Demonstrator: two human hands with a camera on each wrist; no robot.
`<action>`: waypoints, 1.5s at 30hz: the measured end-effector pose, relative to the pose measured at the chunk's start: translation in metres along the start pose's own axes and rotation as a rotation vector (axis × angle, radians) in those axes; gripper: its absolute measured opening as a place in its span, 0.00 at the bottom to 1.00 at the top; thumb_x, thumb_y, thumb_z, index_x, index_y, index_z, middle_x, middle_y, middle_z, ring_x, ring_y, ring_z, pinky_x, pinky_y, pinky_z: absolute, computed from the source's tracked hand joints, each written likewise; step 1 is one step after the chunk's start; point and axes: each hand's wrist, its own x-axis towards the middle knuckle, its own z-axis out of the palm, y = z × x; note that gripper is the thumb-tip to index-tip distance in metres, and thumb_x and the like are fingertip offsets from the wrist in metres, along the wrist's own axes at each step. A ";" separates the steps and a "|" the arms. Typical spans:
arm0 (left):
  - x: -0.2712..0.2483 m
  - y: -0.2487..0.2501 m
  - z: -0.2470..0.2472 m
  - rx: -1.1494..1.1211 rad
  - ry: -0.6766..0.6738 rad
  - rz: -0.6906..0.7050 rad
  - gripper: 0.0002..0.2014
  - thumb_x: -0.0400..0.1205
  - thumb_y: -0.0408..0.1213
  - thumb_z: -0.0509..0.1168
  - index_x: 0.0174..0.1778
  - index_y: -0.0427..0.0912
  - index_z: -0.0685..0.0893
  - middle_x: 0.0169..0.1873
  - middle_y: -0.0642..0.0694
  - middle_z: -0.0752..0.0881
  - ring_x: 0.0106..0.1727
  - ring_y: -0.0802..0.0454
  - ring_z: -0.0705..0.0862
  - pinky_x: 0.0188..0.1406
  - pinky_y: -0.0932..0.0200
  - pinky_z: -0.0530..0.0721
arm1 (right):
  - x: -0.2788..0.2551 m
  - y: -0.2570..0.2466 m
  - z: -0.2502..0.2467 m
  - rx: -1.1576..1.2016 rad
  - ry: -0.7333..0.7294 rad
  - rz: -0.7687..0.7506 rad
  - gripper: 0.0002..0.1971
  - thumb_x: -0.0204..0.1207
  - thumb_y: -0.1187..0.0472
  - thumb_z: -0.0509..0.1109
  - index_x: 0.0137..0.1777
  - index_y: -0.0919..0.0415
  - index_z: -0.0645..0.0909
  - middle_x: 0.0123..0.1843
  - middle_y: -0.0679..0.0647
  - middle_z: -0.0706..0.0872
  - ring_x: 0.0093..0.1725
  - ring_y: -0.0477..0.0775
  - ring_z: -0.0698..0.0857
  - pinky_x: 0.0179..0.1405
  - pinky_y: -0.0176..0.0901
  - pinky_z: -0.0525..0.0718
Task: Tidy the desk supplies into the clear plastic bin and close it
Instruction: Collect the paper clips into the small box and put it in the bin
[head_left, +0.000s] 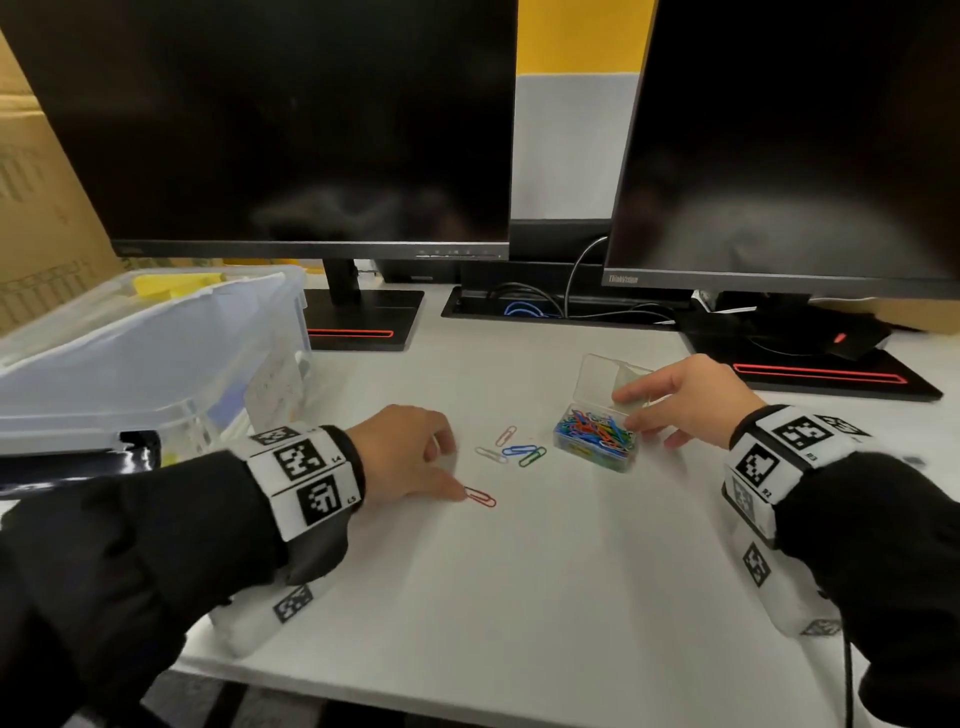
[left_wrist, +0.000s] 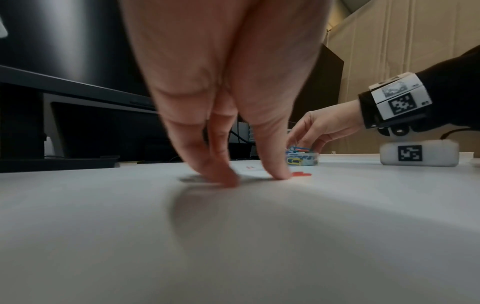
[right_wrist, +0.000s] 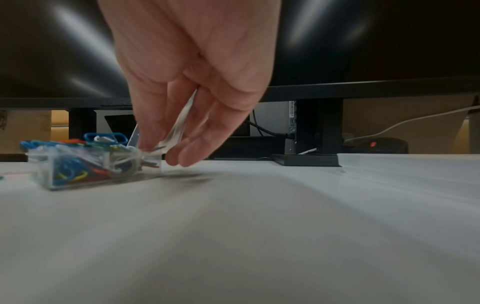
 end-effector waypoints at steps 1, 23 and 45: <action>0.004 0.004 0.000 -0.052 0.026 0.039 0.17 0.74 0.44 0.73 0.56 0.43 0.82 0.46 0.46 0.85 0.35 0.59 0.80 0.38 0.73 0.77 | 0.000 0.000 0.000 -0.008 -0.004 -0.002 0.16 0.69 0.67 0.77 0.57 0.55 0.87 0.48 0.55 0.89 0.36 0.46 0.86 0.25 0.30 0.85; 0.021 0.044 -0.003 -0.049 0.281 0.313 0.16 0.83 0.32 0.57 0.63 0.43 0.84 0.63 0.45 0.83 0.62 0.50 0.81 0.57 0.71 0.71 | 0.001 -0.001 0.000 -0.081 0.043 0.006 0.09 0.65 0.56 0.80 0.44 0.56 0.91 0.36 0.49 0.89 0.32 0.44 0.85 0.24 0.33 0.80; 0.017 0.017 0.002 -0.039 -0.058 0.417 0.13 0.74 0.39 0.73 0.54 0.50 0.89 0.51 0.51 0.86 0.46 0.59 0.84 0.47 0.71 0.80 | 0.000 -0.002 0.003 -0.007 0.008 -0.005 0.08 0.68 0.63 0.78 0.47 0.61 0.90 0.38 0.53 0.89 0.32 0.45 0.86 0.23 0.26 0.83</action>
